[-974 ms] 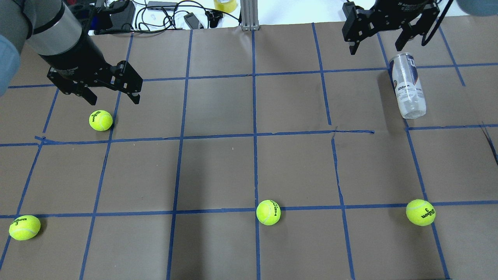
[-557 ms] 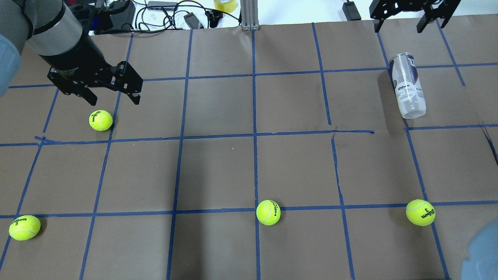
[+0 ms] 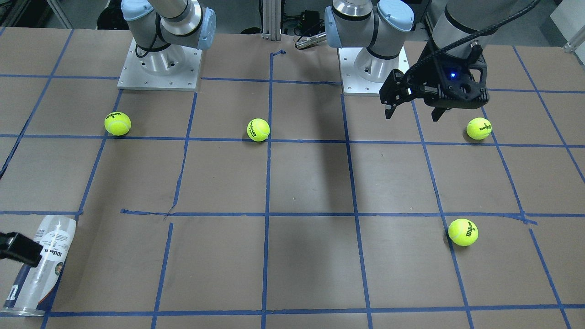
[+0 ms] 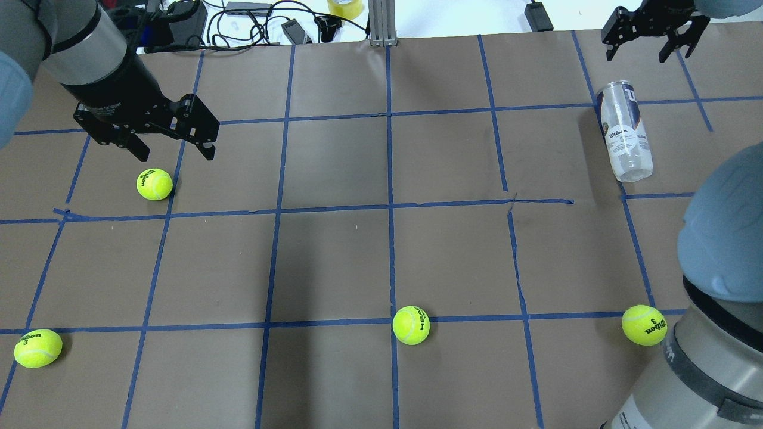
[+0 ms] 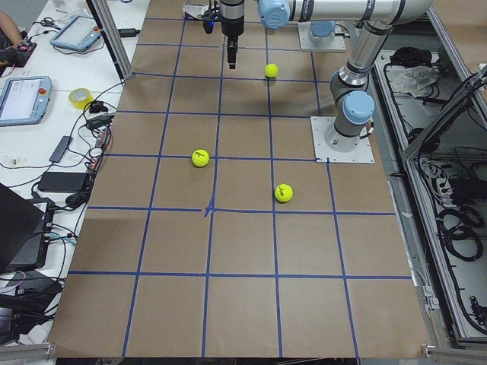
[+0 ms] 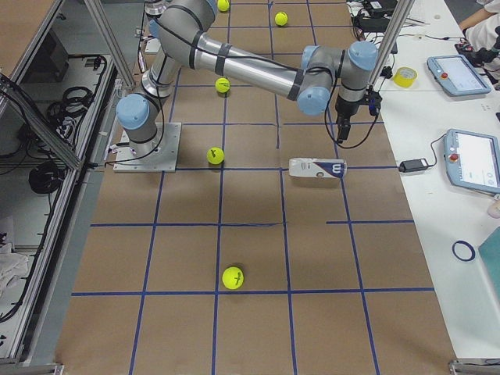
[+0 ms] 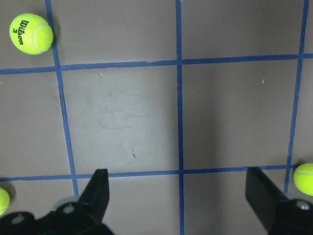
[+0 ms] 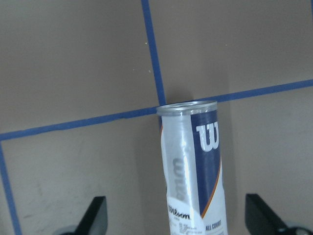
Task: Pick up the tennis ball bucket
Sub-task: 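Move the right gripper down over the upright clear Wilson ball can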
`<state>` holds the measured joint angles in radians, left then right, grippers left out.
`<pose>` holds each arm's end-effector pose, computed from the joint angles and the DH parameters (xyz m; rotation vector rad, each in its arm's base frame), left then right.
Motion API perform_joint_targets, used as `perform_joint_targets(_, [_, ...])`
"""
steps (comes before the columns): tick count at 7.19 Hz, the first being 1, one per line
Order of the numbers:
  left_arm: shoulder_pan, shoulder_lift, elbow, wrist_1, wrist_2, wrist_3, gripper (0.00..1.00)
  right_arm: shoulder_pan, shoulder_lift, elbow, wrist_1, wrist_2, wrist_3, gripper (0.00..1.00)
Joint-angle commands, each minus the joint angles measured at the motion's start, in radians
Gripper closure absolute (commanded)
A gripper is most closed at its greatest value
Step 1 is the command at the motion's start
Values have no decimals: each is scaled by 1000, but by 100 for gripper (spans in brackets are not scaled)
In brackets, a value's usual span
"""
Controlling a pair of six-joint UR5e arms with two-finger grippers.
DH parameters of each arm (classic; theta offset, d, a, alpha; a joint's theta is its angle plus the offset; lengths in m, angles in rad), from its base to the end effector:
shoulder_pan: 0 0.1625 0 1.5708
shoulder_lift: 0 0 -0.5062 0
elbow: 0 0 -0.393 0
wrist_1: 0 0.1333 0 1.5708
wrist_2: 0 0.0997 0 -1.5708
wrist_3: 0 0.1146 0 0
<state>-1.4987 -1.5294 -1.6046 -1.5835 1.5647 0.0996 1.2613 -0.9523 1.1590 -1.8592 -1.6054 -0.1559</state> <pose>-0.0997 -0.4796 0.5561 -0.0431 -3.1348 -0.0072 -0.1165 -0.7889 0.3883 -0.2390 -3.0779 0.1105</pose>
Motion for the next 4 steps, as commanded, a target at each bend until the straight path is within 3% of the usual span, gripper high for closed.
perform_joint_targets(1, [0, 0, 0, -1, 0, 0, 0, -20, 95, 10, -117, 7, -47, 0])
perform_joint_targets(4, [0, 0, 0, 0, 0, 0, 0, -51, 182, 13, -198, 33, -69, 0])
